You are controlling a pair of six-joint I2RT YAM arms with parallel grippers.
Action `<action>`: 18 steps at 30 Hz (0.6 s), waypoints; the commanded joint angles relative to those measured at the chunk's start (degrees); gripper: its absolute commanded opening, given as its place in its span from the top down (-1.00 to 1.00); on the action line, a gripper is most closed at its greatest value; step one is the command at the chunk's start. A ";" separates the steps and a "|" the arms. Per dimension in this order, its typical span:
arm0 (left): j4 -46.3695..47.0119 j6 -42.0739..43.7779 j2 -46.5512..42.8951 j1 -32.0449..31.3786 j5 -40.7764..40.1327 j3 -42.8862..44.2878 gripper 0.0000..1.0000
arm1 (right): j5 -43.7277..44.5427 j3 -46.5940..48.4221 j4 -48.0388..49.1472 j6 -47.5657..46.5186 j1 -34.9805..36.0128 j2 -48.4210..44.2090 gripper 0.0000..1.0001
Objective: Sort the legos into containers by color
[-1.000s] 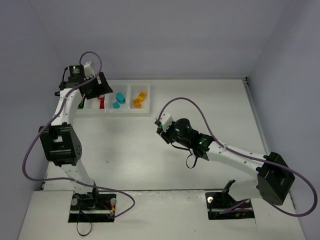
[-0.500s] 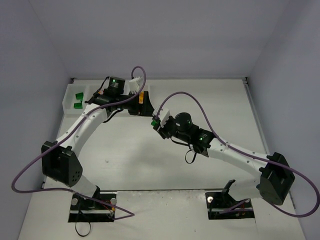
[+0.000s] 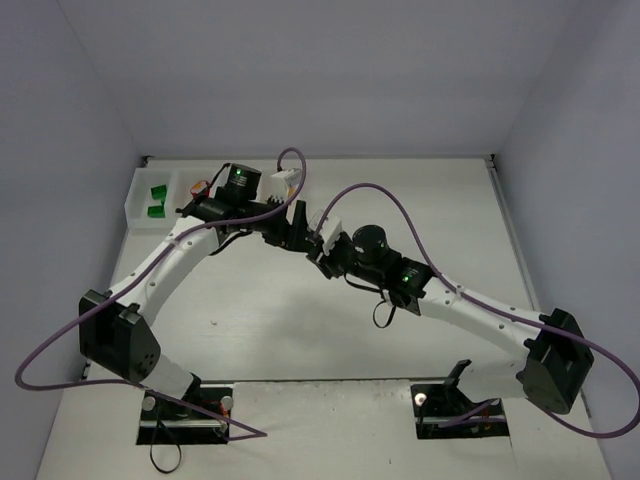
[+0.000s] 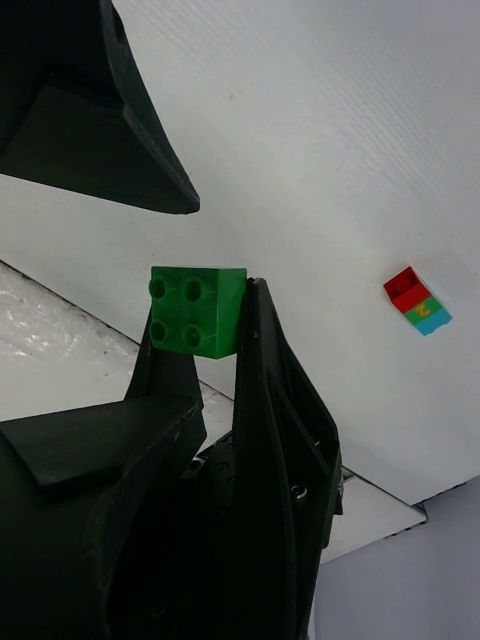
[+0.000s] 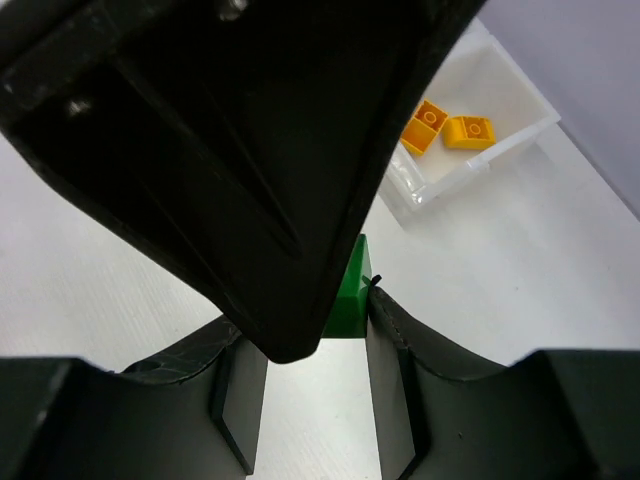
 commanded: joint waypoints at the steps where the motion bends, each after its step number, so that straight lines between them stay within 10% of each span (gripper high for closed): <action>1: 0.70 1.83 -2.15 -1.22 0.40 0.30 -0.32 | -0.59 1.22 3.19 1.13 -0.43 -2.48 1.00; 18: 3.07 -1.42 -0.74 -3.16 -0.04 0.48 0.66 | 0.47 0.78 2.92 1.66 -0.35 -2.04 0.93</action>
